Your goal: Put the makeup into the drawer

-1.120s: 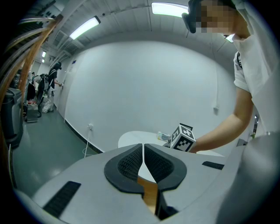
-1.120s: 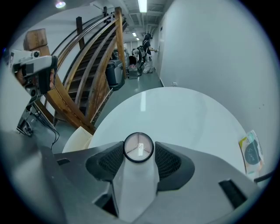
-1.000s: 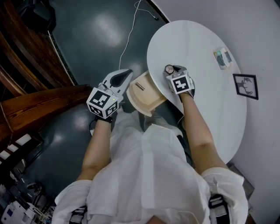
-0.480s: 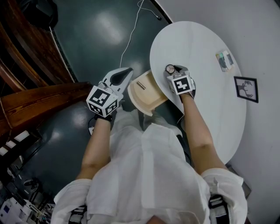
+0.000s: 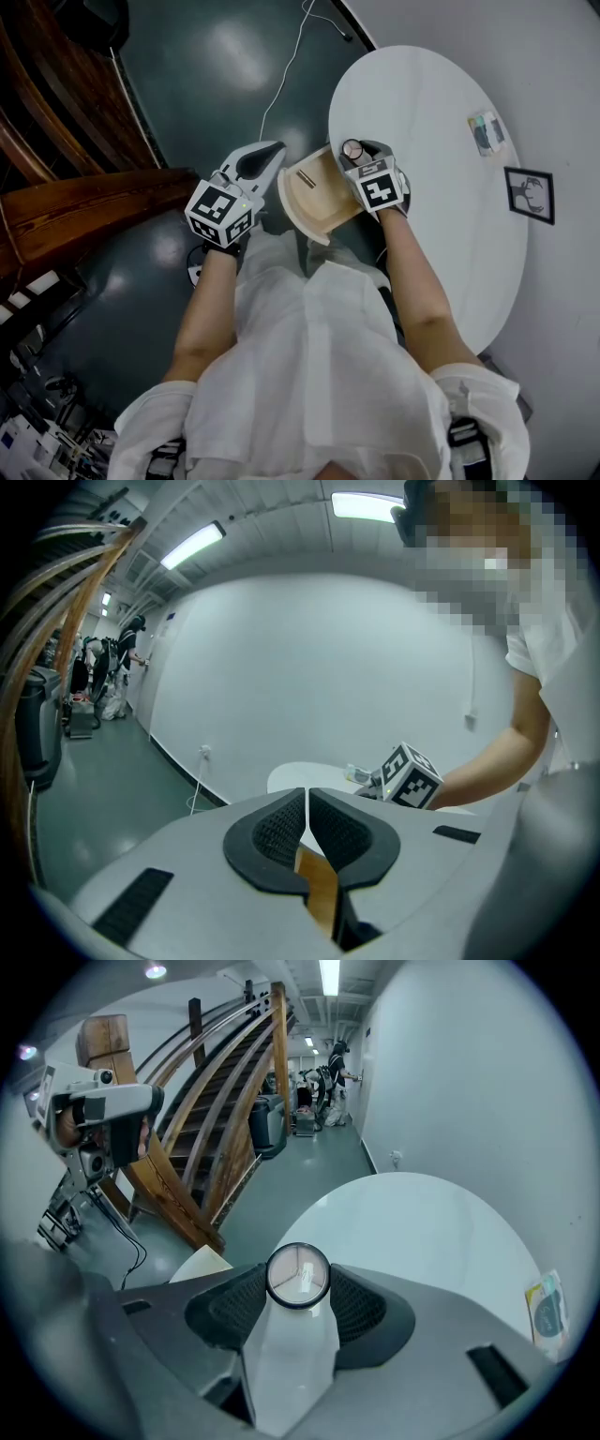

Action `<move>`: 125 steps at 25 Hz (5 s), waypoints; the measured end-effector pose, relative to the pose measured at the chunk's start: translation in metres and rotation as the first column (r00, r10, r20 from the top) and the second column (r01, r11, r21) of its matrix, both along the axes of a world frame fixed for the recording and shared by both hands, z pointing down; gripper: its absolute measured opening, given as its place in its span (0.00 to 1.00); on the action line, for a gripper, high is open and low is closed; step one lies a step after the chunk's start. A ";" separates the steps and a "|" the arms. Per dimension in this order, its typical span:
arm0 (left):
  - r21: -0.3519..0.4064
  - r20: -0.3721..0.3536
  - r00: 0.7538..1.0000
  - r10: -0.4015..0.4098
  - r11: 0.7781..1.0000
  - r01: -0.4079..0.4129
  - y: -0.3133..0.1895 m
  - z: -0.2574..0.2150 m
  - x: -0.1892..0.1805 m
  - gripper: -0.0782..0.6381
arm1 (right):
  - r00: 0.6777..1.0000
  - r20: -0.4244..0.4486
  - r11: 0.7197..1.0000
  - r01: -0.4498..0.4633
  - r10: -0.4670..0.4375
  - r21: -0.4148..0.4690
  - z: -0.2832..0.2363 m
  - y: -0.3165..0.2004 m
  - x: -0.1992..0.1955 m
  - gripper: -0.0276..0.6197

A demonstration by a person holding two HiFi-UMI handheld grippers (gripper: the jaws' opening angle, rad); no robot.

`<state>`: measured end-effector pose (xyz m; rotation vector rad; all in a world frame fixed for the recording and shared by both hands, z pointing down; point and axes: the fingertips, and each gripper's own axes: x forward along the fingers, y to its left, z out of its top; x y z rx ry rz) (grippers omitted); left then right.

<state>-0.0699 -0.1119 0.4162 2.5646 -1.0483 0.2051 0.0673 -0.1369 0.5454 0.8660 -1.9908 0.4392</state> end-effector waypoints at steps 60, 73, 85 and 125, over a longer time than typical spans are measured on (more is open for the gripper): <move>-0.146 0.009 0.999 0.040 0.989 -0.038 0.001 0.121 -0.024 0.14 | 0.993 -0.115 0.991 0.010 -0.025 -0.133 0.238 0.050 -0.042 0.36; -0.161 -0.005 0.999 0.046 0.986 -0.047 -0.009 0.135 -0.022 0.14 | 0.990 -0.126 0.984 0.042 -0.065 -0.173 0.257 0.050 -0.047 0.36; -0.157 -0.010 1.000 0.027 0.987 -0.028 -0.008 0.126 -0.029 0.14 | 0.993 -0.121 0.985 -0.008 -0.013 -0.173 0.230 0.057 -0.050 0.36; 0.101 0.002 0.993 -0.115 0.988 0.114 0.002 -0.068 -0.093 0.14 | 0.927 0.357 0.948 -0.210 0.116 0.238 -0.128 0.032 -0.031 0.07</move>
